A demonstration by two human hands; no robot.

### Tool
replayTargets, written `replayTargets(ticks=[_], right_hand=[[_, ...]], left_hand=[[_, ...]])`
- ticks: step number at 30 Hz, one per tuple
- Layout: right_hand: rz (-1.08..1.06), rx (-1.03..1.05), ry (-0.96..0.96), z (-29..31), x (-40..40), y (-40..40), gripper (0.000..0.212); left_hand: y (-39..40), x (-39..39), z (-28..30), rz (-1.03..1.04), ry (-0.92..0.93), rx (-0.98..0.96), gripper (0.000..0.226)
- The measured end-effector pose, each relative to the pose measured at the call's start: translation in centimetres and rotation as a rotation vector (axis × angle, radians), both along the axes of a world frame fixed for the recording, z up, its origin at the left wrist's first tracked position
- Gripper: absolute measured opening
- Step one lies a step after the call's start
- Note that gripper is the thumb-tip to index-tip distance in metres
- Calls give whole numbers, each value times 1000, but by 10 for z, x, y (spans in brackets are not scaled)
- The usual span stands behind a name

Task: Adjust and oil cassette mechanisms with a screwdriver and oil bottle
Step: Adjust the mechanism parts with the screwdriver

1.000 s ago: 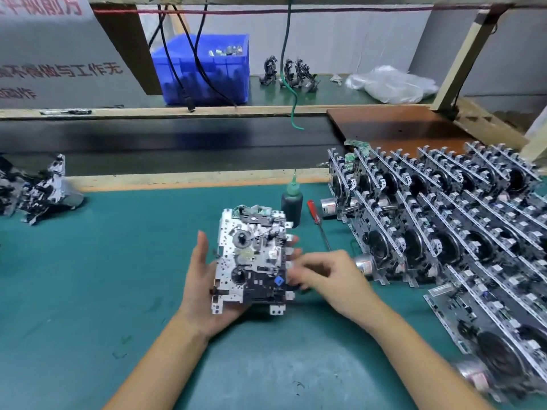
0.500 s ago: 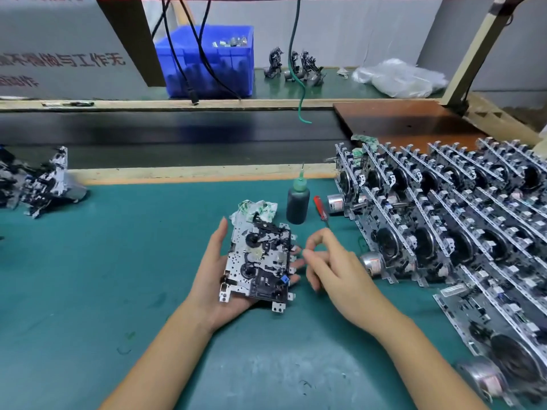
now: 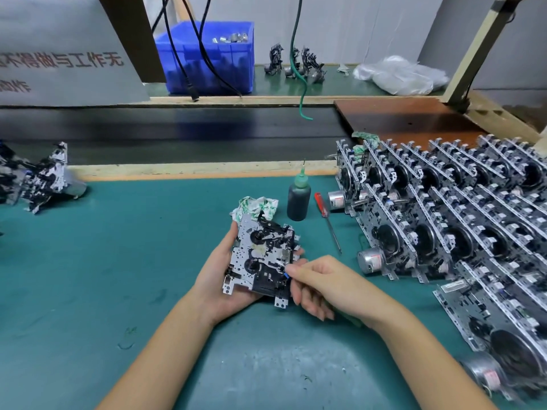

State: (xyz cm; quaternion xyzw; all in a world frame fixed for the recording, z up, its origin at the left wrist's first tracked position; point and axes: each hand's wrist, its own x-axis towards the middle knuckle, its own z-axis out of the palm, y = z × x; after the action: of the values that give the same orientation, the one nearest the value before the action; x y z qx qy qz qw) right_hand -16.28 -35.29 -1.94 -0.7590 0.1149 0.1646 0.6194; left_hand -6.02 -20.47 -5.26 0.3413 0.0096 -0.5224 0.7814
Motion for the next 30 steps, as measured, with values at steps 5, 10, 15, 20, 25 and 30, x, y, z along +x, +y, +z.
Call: replayTargets(ticks=[5,10,15,20,25,30], right_hand=[[-33,-39,-1,2,-1,0,48],[-66,-55,19,0,-1,2,52],[-58,-28,72,-1,0,2,55],[33,-66,137,5,1,-3,58],[100,-52,160,5,3,-8,58],[165,-40,186,4,4,-15,58]], left_hand=[[0,-1,2,18,-13,38,74],[-2,0,3,23,-35,84,71],[-2,0,3,26,-43,80,67],[-3,0,2,16,-63,85,65],[-3,0,2,16,-79,94,64],[-5,0,3,9,-104,121,63]])
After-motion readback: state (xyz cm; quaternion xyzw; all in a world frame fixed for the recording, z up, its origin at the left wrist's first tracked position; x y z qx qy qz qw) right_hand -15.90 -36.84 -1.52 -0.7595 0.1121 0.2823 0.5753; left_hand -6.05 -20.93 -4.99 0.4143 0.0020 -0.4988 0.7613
